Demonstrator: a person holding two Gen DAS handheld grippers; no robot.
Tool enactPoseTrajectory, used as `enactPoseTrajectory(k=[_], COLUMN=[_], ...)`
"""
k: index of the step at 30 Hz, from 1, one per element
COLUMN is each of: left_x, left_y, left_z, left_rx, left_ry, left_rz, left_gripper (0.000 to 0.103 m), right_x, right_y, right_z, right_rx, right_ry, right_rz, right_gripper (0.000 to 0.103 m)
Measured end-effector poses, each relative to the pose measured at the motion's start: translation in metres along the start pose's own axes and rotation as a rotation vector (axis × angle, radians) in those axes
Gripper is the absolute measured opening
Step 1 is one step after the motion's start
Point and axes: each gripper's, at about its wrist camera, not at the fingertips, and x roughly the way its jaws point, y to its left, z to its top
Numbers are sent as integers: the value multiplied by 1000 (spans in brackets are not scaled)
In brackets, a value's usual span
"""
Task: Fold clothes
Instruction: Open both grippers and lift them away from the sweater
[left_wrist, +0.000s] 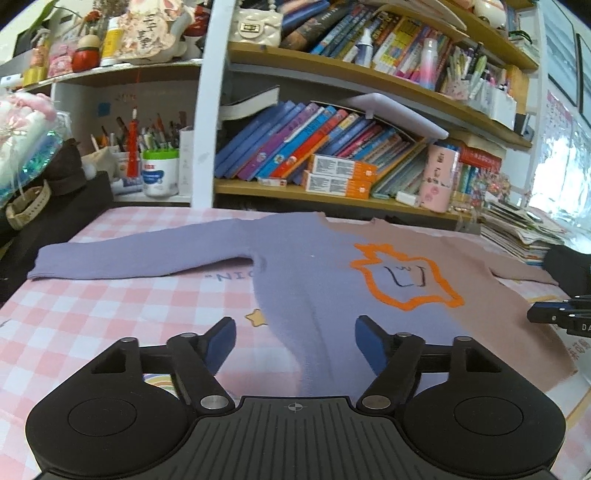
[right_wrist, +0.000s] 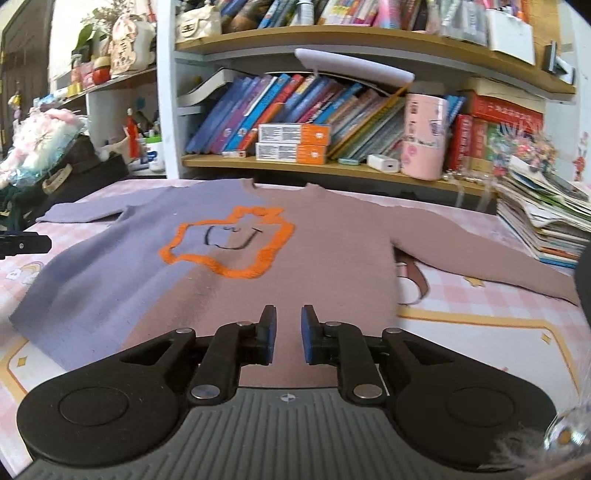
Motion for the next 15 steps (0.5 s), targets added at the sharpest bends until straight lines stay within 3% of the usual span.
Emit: enactPoseTrajectory(k=[10, 15], left_x=[1, 9], left_y=[11, 17], left_z=[0, 6], left_rx=[-16, 2], left_ry=[2, 8], left_rz=[87, 159], left_gripper=[82, 90], right_x=[31, 43], right_y=[18, 22], right_z=[13, 13], right_rx=[-68, -85], right_ry=[-13, -21], right_rz=[87, 108], right_gripper=[31, 36])
